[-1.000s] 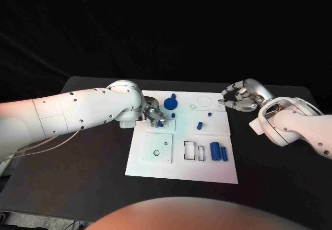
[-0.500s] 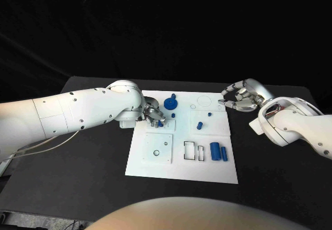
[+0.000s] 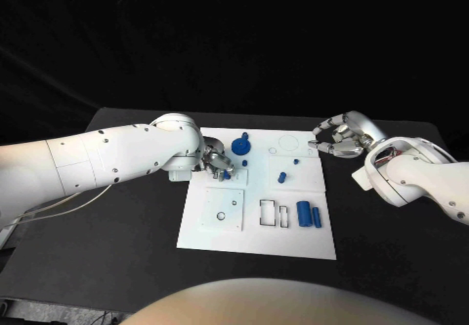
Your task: Assemble the parts on the task board
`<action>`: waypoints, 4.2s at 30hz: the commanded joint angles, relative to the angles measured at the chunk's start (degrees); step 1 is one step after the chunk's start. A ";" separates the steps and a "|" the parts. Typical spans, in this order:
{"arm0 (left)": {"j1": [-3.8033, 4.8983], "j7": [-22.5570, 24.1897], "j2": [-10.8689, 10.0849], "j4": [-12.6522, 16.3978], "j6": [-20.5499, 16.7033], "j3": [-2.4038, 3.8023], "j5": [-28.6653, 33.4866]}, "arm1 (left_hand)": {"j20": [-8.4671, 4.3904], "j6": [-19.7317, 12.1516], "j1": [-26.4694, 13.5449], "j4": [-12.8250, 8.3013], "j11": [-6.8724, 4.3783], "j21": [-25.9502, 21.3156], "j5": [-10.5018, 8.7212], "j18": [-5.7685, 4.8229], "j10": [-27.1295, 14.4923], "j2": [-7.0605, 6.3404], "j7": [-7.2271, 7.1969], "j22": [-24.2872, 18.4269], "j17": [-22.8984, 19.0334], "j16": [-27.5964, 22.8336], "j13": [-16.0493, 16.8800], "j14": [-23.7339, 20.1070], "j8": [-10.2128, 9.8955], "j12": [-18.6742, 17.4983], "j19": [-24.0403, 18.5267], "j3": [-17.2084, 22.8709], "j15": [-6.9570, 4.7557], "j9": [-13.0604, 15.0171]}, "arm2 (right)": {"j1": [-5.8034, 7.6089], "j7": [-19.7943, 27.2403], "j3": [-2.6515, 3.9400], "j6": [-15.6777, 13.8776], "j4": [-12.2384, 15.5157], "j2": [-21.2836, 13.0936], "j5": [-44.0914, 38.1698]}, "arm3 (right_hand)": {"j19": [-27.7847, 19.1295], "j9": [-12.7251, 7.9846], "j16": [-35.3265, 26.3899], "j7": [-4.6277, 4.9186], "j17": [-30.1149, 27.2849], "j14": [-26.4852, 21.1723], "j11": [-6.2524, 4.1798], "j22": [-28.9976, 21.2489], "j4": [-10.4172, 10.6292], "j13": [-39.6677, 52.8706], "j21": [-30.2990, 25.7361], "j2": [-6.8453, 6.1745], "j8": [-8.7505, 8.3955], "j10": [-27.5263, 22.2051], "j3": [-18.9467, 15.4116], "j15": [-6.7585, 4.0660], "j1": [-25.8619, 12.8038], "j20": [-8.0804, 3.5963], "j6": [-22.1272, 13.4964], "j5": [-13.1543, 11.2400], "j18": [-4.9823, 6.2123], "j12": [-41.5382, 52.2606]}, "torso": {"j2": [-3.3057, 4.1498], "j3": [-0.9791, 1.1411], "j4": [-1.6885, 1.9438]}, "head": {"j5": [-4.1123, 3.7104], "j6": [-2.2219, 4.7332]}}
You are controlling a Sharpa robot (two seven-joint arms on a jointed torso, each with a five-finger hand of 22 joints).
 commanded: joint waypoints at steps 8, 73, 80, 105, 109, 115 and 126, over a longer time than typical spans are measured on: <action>-0.29 -0.09 0.18 0.05 2.12 -0.24 1.27 | -0.12 0.51 -0.94 0.67 -0.19 0.40 -0.49 -0.57 0.45 -0.01 -0.02 14.54 15.09 0.21 0.16 6.06 0.29 0.43 5.37 0.00 -0.11 -0.26 | -0.05 0.44 0.00 0.81 -0.04 0.04 -0.28 | 3.47 0.07 0.23 -0.40 15.08 5.96 -0.19 12.96 -0.15 8.29 -0.37 -0.11 0.27 -0.13 0.33 -0.38 -0.23 -0.36 -0.05 -0.09 0.33 -0.22 | -0.02 0.03 0.04 | -0.04 0.01; 0.41 -0.63 2.40 -4.20 7.19 -0.21 11.90 | 1.06 3.25 -0.08 -7.40 -0.55 1.08 5.83 -0.79 2.41 8.95 -0.44 15.06 15.09 0.21 2.20 6.06 1.82 2.15 5.95 6.87 0.19 -6.29 | -0.28 0.30 0.00 1.90 -0.23 0.15 -0.36 | 3.52 0.22 0.23 -0.46 15.08 5.96 -0.24 13.00 -0.29 8.36 -0.34 -0.38 0.73 -0.02 0.62 -0.43 -0.50 -0.42 -0.12 -0.04 0.32 -0.12 | 0.04 0.10 0.02 | -0.21 0.01; 0.62 -0.73 3.06 -5.24 7.80 -0.22 11.86 | 0.94 3.68 -0.41 -7.38 -0.57 1.08 6.07 -0.79 2.52 9.18 -0.47 15.06 15.09 0.21 2.09 6.06 1.78 2.01 5.95 6.65 0.21 -6.59 | -0.28 0.37 0.00 1.96 -0.25 0.18 -0.61 | 3.52 0.22 0.23 -0.46 15.08 5.96 -0.24 13.00 -0.29 8.36 -0.34 -0.38 0.73 -0.02 0.62 -0.43 -0.50 -0.42 -0.12 -0.04 0.32 -0.12 | 0.03 0.11 0.04 | -0.20 0.01; 0.92 -0.98 4.08 -6.78 9.17 -0.23 10.77 | 1.09 5.57 -5.05 -5.98 -0.78 1.08 -6.33 -0.79 3.53 11.12 -0.71 15.06 15.09 0.21 2.04 6.06 0.95 0.93 5.95 4.03 0.00 -9.80 | -0.35 0.43 -0.01 2.20 -0.41 0.31 -0.83 | 3.52 0.22 0.23 -0.46 15.08 5.96 -0.24 13.00 -0.29 8.36 -0.34 -0.38 0.73 -0.02 0.62 -0.43 -0.50 -0.42 -0.12 -0.04 0.32 -0.12 | 0.00 0.01 0.06 | -0.38 0.01; 0.92 -0.99 4.09 -6.79 9.28 -0.23 10.63 | 1.12 5.62 -5.96 -5.22 -0.75 1.08 -7.66 -0.79 3.58 10.36 -0.68 15.06 15.09 0.21 2.10 6.06 0.95 0.83 5.95 2.86 0.02 -10.07 | -0.37 0.44 -0.01 2.21 -0.44 0.33 -0.83 | 3.50 0.26 0.23 -0.47 15.08 5.96 -0.25 12.99 -0.34 8.33 -0.39 -0.43 0.84 -0.04 0.69 -0.44 -0.55 -0.44 -0.16 0.01 0.33 -0.14 | -0.02 0.04 0.03 | -0.40 0.01; 0.92 -1.03 4.07 -6.81 9.61 -0.23 10.53 | 1.12 5.58 -6.84 -4.65 -0.74 1.08 -7.55 -0.79 3.61 9.09 -0.68 15.06 15.09 0.21 2.14 6.06 0.99 0.71 5.95 1.37 0.02 -10.29 | -0.39 0.47 -0.01 2.21 -0.46 0.34 -0.83 | 3.49 0.27 0.23 -0.47 15.08 5.96 -0.26 12.98 -0.36 8.31 -0.41 -0.45 0.88 -0.04 0.73 -0.45 -0.58 -0.44 -0.18 0.03 0.33 -0.15 | -0.02 0.03 0.03 | -0.45 0.01; 0.92 -1.05 3.98 -6.86 9.84 -0.24 10.28 | 1.11 5.46 -7.37 -4.35 -0.76 1.08 -6.44 -0.79 3.60 7.37 -0.70 15.06 15.09 0.21 2.12 6.06 1.17 0.46 5.95 -0.67 0.00 -10.50 | -0.42 0.70 -0.01 2.45 -0.47 0.32 -0.83 | 3.45 0.28 0.23 -0.47 15.08 5.96 -0.26 12.95 -0.37 8.24 -0.48 -0.48 0.91 -0.11 0.74 -0.45 -0.61 -0.45 -0.21 0.02 0.35 -0.23 | 0.00 0.03 0.06 | -0.43 0.01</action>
